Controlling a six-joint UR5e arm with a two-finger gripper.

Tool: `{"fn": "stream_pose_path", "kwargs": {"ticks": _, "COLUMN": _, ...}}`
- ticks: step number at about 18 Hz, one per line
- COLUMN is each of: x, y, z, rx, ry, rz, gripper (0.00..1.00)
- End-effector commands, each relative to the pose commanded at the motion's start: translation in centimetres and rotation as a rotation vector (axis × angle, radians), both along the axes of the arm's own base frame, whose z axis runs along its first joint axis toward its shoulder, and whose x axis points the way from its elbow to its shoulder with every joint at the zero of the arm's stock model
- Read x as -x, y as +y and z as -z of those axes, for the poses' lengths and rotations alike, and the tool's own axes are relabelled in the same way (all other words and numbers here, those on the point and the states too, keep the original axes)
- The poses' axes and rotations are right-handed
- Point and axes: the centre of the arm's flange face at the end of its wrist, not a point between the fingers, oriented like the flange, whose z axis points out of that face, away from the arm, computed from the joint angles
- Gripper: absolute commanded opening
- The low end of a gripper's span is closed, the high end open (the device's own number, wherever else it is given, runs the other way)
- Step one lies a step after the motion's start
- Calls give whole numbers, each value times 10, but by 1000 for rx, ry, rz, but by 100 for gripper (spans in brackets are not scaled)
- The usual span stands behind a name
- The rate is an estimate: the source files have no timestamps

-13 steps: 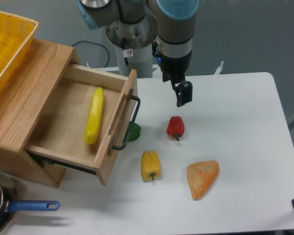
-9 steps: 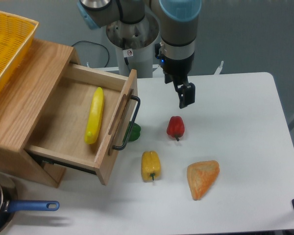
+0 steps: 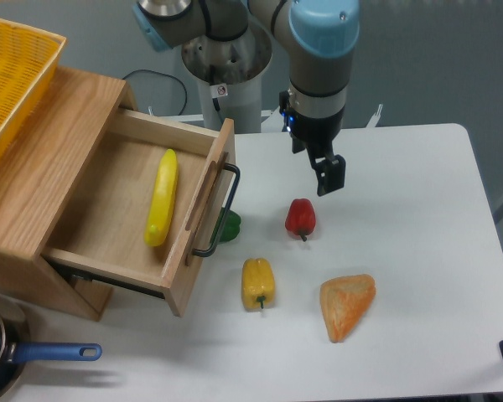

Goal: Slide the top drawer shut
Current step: 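Move the gripper down toward the red pepper beside the drawer front, then move the open gripper toward the drawer front and contact its edge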

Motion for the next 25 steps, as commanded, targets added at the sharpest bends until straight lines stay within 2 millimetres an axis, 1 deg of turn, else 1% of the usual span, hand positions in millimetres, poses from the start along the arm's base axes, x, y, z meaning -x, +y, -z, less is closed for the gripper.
{"fn": "stream_pose_path", "kwargs": {"ticks": 3, "x": 8, "y": -3, "z": 6, "rx": 3, "ry": 2, "rz": 1, "gripper": 100}}
{"fn": "stream_pose_path", "kwargs": {"ticks": 5, "x": 20, "y": -3, "z": 16, "rx": 0, "ry": 6, "rz": -20, "gripper": 100}}
{"fn": "stream_pose_path", "kwargs": {"ticks": 7, "x": 28, "y": 0, "z": 28, "rx": 2, "ry": 8, "rz": -31, "gripper": 100}}
{"fn": "stream_pose_path", "kwargs": {"ticks": 8, "x": 32, "y": -2, "z": 30, "rx": 2, "ry": 3, "rz": -54, "gripper": 100}}
{"fn": "stream_pose_path", "kwargs": {"ticks": 10, "x": 43, "y": -6, "z": 32, "rx": -4, "ry": -3, "rz": -173, "gripper": 100}}
{"fn": "stream_pose_path", "kwargs": {"ticks": 11, "x": 45, "y": -7, "z": 31, "rx": -9, "ry": -7, "rz": -241, "gripper": 100}}
{"fn": "stream_pose_path", "kwargs": {"ticks": 13, "x": 45, "y": -5, "z": 34, "rx": -7, "ry": -14, "rz": -332, "gripper": 100}}
{"fn": "stream_pose_path", "kwargs": {"ticks": 15, "x": 44, "y": -2, "z": 30, "rx": -17, "ry": -11, "rz": -384, "gripper": 100}}
{"fn": "stream_pose_path", "kwargs": {"ticks": 18, "x": 41, "y": 4, "z": 26, "rx": -42, "ry": -29, "rz": -533, "gripper": 100}}
{"fn": "stream_pose_path", "kwargs": {"ticks": 22, "x": 30, "y": 16, "z": 27, "rx": -111, "ry": -163, "rz": -701, "gripper": 100}}
{"fn": "stream_pose_path", "kwargs": {"ticks": 25, "x": 18, "y": 24, "z": 32, "rx": -90, "ry": -196, "rz": -706, "gripper": 100}}
